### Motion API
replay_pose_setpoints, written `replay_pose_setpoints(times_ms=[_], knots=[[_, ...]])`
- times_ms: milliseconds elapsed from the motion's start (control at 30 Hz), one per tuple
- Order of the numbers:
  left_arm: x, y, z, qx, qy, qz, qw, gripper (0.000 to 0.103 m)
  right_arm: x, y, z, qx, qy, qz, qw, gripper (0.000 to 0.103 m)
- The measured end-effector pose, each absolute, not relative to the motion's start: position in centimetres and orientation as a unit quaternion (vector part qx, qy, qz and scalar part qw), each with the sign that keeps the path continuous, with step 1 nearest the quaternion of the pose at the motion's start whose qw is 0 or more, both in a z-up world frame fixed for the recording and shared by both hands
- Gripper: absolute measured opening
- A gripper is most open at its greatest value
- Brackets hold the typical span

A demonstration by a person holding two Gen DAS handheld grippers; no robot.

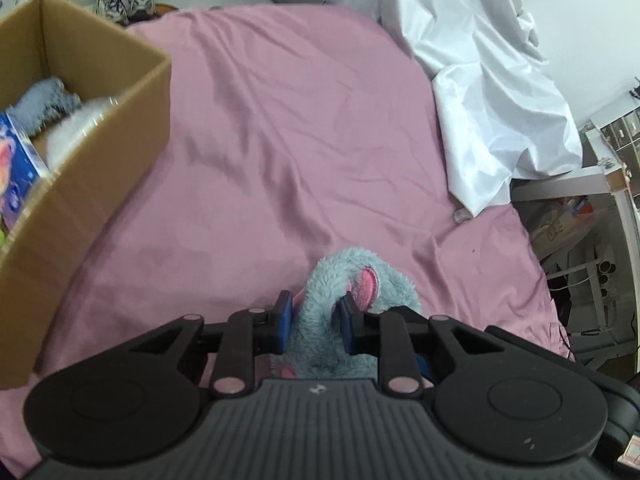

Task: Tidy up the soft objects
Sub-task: 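Lift and carry the grey plush with both tools over the box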

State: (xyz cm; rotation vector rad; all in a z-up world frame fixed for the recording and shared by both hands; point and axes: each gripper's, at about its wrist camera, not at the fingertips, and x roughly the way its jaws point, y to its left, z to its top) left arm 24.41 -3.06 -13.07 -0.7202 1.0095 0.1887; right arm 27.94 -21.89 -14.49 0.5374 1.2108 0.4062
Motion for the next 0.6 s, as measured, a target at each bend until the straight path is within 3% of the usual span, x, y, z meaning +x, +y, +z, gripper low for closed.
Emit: replay_pose_setpoints(times_ms=[600], knots=[[21.0,-2.2,-6.0,-0.298,0.416,0.104,0.853,0.023,25.1,-21.1,-8.9,0.269,0.496,0.254,0.786,0.027]])
